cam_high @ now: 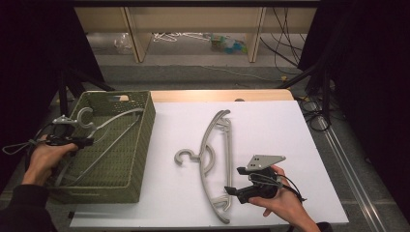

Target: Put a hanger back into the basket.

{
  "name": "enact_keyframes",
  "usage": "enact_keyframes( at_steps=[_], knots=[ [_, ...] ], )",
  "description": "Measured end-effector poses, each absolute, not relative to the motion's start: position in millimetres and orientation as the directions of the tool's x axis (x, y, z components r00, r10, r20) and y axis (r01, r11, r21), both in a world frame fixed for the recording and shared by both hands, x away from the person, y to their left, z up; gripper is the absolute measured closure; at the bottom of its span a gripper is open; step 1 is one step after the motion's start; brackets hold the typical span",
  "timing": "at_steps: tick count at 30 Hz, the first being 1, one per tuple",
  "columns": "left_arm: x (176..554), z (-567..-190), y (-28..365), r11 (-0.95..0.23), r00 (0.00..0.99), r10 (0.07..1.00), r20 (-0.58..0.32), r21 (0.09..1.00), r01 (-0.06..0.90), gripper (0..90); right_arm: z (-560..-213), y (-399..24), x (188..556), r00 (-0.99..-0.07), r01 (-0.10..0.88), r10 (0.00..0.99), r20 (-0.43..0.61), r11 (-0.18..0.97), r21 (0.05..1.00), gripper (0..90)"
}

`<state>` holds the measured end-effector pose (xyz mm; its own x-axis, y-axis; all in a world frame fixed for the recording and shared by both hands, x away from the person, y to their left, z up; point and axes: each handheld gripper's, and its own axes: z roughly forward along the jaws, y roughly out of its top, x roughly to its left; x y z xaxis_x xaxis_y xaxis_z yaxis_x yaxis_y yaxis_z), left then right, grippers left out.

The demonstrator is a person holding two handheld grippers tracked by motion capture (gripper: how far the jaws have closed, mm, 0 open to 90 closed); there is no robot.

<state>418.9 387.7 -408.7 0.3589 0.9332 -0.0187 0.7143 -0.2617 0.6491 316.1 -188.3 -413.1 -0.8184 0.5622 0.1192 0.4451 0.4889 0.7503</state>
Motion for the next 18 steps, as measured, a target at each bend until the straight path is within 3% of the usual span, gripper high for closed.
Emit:
enact_keyframes(
  at_steps=[14,18],
  knots=[
    [425.7,-413.4,396.0,-0.174,0.267,0.963,-0.049,0.645,0.744,69.8,-414.3,-187.4,316.1,-0.821,0.444,0.559,0.120,0.491,0.749,23.9],
    [426.9,-410.8,397.3,-0.196,0.232,0.973,0.020,0.607,0.770,69.3,-414.1,-187.2,315.9,-0.819,0.448,0.560,0.124,0.490,0.748,23.9]
  ],
)
